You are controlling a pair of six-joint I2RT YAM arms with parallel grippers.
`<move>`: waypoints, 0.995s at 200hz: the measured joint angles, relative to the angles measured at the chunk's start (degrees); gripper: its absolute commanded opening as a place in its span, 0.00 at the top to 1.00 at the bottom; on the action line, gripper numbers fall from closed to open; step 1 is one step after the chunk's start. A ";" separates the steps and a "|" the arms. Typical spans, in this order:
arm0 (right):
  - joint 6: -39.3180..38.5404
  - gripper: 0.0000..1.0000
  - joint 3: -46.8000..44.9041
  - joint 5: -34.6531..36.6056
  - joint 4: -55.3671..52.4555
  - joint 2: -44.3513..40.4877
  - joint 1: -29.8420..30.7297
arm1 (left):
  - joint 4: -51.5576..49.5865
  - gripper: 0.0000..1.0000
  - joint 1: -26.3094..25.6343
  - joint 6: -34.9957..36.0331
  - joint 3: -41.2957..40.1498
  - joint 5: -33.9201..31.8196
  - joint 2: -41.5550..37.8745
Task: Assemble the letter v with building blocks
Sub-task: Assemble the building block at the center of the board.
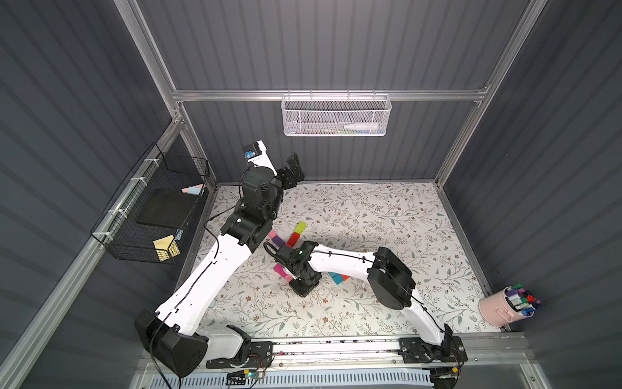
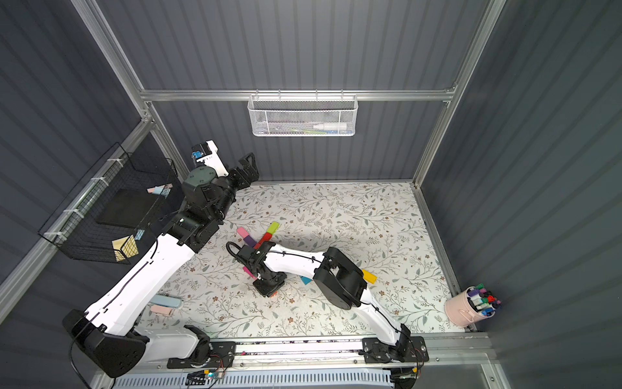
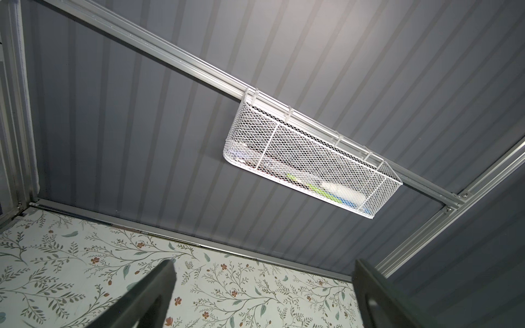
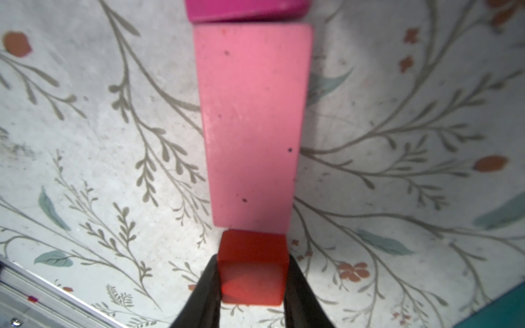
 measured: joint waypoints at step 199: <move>-0.04 0.73 2.71 0.00 -0.76 1.62 -0.22 | 0.00 0.01 1.01 0.04 -0.42 1.18 0.00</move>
